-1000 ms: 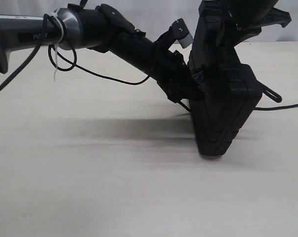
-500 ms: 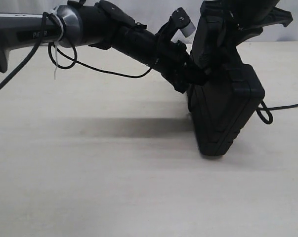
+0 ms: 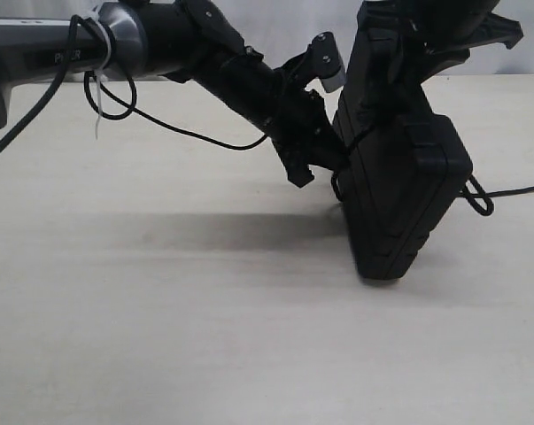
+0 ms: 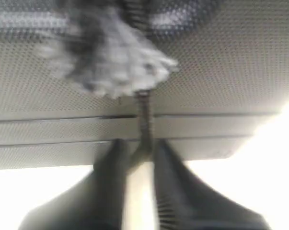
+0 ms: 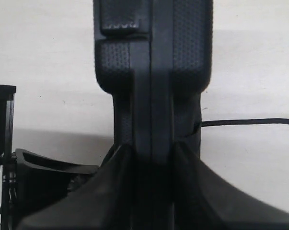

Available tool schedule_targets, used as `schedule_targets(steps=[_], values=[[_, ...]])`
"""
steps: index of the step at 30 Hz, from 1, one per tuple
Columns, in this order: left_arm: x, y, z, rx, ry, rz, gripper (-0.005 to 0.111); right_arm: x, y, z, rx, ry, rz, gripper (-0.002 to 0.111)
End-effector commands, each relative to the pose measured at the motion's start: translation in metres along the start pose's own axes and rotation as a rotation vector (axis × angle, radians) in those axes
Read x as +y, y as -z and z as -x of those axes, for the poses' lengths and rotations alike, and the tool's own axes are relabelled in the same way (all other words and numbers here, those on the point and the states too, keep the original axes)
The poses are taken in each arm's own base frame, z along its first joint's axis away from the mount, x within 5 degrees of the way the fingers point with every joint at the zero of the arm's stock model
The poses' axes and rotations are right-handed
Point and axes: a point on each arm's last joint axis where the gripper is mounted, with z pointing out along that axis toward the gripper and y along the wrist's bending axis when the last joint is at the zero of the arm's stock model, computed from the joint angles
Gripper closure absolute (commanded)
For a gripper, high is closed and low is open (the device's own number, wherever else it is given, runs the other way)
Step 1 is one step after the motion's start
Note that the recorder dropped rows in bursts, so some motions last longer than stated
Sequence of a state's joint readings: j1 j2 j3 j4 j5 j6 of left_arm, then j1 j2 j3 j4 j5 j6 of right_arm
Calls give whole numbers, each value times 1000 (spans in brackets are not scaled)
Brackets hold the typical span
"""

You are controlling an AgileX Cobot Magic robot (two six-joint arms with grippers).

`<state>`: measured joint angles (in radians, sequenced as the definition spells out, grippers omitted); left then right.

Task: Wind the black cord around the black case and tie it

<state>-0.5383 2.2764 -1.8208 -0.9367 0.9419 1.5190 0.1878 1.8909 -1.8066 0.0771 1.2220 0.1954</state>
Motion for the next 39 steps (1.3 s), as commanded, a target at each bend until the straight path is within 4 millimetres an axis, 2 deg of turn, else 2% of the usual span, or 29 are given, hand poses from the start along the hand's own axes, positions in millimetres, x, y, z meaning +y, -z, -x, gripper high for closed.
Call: schedule_targets(steps=[1,5,18,19,20,21,22,23,25,26,27,28,30,32,33,37,39], values=[[0,3,12,-46,9,32,107,0,3,1,-10,2,-4,104],[5,4,18,-109,40,87,107,0,3,1,-10,2,-4,104],[-1,6,27,-213,99,7,107,0,3,1,-10,2,-4,104],[-1,6,27,-213,100,8,102,0,3,1,-10,2,-4,104],[1,8,25,-210,101,13,91,0,3,1,-10,2,-4,104],[4,11,21,-205,115,12,70,0,3,1,-10,2,-4,104],[6,15,17,-195,113,6,60,0,3,1,-10,2,-4,104],[7,20,14,-196,118,-13,56,0,3,1,-10,2,-4,104],[18,42,1,-149,245,3,59,0,3,1,-10,2,-4,104],[24,62,-8,-56,414,55,80,0,3,1,-10,2,-4,104],[26,78,-11,5,430,104,100,0,3,1,-10,2,-4,104],[27,95,-13,52,451,151,107,0,3,1,-10,2,-4,104],[29,135,-4,79,545,427,107,0,3,1,-10,2,-4,104],[19,156,3,38,559,584,107,0,3,1,-10,2,-4,104],[6,172,8,-11,546,656,107,0,3,1,-10,2,-4,104],[-24,200,10,-130,538,823,107,0,3,1,-10,2,-4,104],[-50,219,7,-207,509,932,107,0,3,1,-10,2,-4,104]])
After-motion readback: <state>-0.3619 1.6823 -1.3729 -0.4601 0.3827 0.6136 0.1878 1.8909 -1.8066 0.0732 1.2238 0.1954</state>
